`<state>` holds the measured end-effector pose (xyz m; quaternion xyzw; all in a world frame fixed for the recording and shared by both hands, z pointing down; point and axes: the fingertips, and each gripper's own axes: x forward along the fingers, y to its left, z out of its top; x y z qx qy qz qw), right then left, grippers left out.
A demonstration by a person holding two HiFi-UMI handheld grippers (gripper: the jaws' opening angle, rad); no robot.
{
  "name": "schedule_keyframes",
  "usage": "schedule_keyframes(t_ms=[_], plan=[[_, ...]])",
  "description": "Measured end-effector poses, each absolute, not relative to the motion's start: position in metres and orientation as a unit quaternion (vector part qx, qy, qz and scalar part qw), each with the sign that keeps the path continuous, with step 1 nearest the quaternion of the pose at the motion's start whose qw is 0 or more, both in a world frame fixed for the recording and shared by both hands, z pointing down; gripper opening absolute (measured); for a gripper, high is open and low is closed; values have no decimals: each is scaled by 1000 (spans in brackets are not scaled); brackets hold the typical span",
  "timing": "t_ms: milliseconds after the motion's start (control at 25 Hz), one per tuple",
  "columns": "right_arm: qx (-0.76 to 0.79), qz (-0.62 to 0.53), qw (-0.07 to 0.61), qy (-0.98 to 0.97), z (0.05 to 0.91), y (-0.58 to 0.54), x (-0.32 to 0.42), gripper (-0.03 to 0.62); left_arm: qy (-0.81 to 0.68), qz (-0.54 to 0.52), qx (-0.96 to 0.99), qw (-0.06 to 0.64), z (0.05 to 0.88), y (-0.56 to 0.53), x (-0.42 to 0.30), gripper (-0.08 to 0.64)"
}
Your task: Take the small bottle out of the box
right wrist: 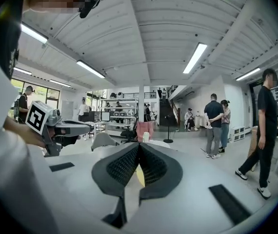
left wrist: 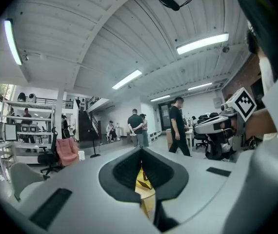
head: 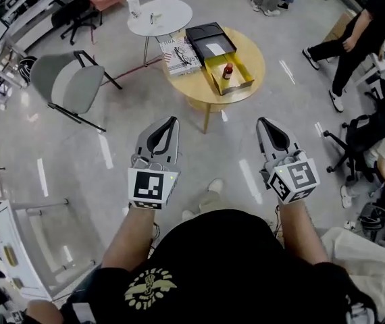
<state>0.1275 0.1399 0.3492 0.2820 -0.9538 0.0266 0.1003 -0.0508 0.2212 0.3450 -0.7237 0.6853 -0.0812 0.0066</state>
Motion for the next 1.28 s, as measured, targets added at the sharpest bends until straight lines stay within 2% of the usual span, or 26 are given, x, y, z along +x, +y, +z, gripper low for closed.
schedule_keyframes(t_ms=[280, 760, 1280], plan=[[258, 18, 101, -961, 349, 100, 111, 14, 703, -84, -707, 5, 346, 191, -69, 17], [304, 37, 106, -946, 365, 42, 149, 15, 680, -97, -726, -9, 366, 125, -49, 17], [312, 28, 79, -946, 347, -16, 176, 14, 692, -84, -717, 7, 338, 56, -39, 17]])
